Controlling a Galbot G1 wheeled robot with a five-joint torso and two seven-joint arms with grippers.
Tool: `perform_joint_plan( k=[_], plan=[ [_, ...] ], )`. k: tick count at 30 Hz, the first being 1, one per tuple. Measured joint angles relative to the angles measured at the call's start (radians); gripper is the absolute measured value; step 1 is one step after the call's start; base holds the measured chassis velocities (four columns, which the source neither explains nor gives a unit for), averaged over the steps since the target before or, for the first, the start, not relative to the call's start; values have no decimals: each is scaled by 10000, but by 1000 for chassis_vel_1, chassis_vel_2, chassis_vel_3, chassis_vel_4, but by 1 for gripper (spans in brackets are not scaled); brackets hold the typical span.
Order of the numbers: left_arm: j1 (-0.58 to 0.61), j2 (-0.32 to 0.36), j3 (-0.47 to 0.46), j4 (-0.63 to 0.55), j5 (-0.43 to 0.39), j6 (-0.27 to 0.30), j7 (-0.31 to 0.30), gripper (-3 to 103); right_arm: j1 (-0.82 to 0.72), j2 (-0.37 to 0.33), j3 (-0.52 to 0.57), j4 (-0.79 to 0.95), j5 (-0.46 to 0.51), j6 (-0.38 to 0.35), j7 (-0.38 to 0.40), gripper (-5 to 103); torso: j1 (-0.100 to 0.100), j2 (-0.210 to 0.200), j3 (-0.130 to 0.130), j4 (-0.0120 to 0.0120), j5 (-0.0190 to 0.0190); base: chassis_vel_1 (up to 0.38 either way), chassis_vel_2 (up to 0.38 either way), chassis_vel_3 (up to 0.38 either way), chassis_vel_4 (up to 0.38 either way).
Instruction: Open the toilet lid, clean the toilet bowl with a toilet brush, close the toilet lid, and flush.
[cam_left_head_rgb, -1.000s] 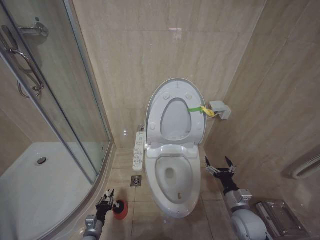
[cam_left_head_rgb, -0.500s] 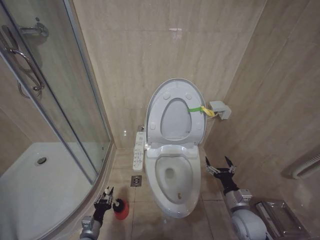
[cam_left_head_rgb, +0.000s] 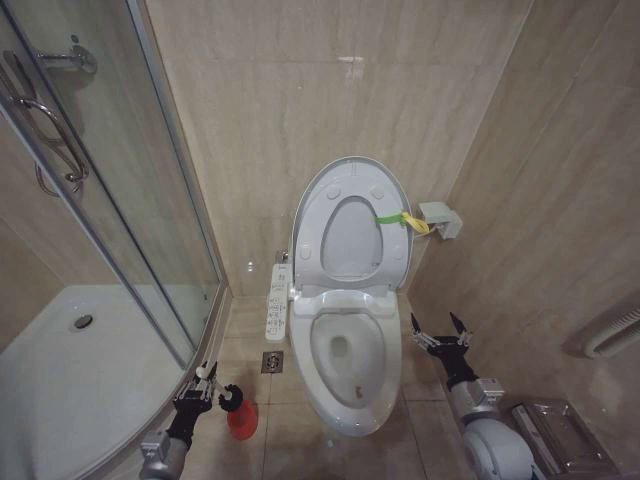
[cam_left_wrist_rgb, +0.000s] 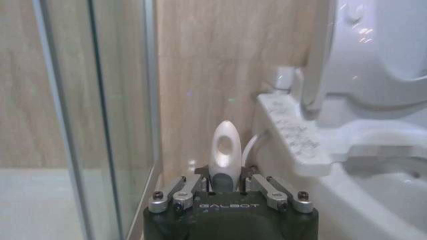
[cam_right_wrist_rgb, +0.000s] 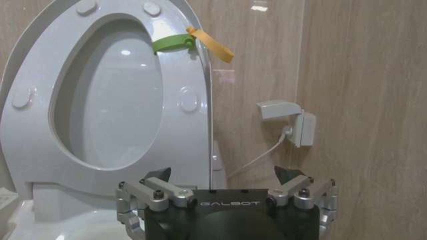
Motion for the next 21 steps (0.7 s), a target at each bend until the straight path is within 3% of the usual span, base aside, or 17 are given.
perform_joint_plan(
  k=[7, 21],
  plan=[
    [1378, 298, -505, -2082, 190, 408, -182, 26, 0, 0, 0, 0, 0, 0, 0, 100, 0, 0, 0, 1, 0, 0, 0, 0, 0],
    [2606, 411, -1017, -4218, 486, 438, -66, 26, 0, 0, 0, 0, 0, 0, 0, 100, -1, 0, 0, 1, 2, 0, 0, 0, 0]
  ],
)
